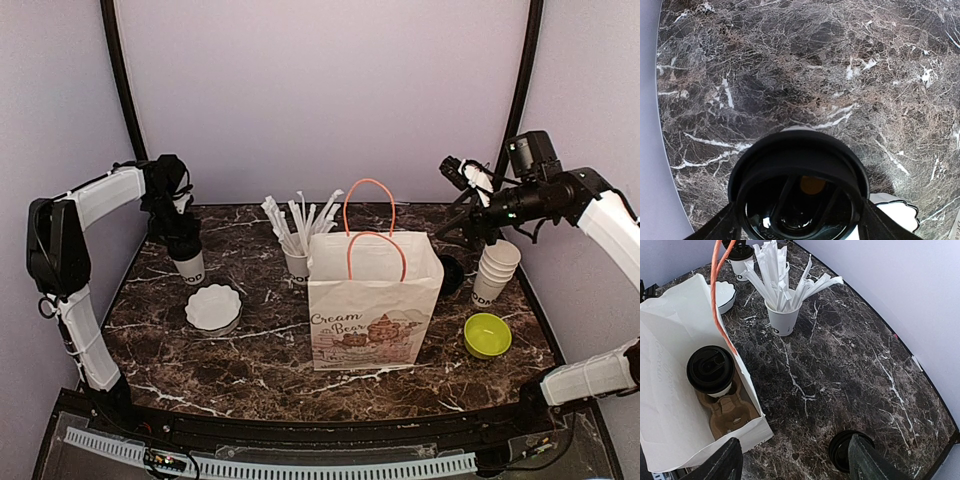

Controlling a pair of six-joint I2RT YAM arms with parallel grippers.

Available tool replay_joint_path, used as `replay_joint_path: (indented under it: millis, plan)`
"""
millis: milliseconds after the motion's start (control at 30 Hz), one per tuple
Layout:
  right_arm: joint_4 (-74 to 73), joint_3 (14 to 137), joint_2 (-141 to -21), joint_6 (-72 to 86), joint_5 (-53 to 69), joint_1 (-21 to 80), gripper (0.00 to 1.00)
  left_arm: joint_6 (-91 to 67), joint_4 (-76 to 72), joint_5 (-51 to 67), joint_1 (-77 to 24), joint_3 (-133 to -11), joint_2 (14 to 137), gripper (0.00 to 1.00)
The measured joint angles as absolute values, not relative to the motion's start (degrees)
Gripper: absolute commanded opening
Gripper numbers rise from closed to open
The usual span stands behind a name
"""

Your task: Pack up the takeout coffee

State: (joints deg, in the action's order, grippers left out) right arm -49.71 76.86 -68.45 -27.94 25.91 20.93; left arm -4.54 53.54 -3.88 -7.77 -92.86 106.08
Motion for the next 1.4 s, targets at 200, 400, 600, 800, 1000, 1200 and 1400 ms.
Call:
replay_joint_path:
  millis: [200, 400, 600, 800, 1000, 1200, 1400]
  plan:
    - [-49.69, 76.69, -68.45, -27.94, 25.91, 20.93, 0.73, -4.80, 54.50, -3.66, -7.77, -93.27, 106.17, 0.73]
    - [-49.69, 76.69, -68.45, -27.75, 26.04, 20.93, 0.73, -4.89, 57.36, -4.03, -8.23, -95.77, 105.03, 0.73]
    - [-49.58, 76.79, -68.69, -27.03, 26.92, 20.93, 0.73, -3.88, 59.68, -5.63, -14.11, -100.07, 98.02, 0.73]
    - [-50.13, 77.97, -69.41, -26.17, 27.68, 20.75, 0.73, -3.64, 60.34, -3.90, -27.42, -99.42, 87.46, 0.71]
    - [-51.51, 81.93, -71.42, -24.36, 29.87, 19.64, 0.73, -3.79, 61.95, -0.78, -36.45, -92.47, 77.30, 0.69]
    - [-51.94, 81.03, -71.00, -24.32, 29.04, 19.40, 0.72, -4.71, 63.55, 3.20, -45.12, -84.20, 71.53, 0.67]
    - [-52.10, 72.36, -69.60, -25.34, 26.44, 17.32, 0.72, -4.95, 63.09, 6.72, -56.84, -78.32, 68.93, 0.67]
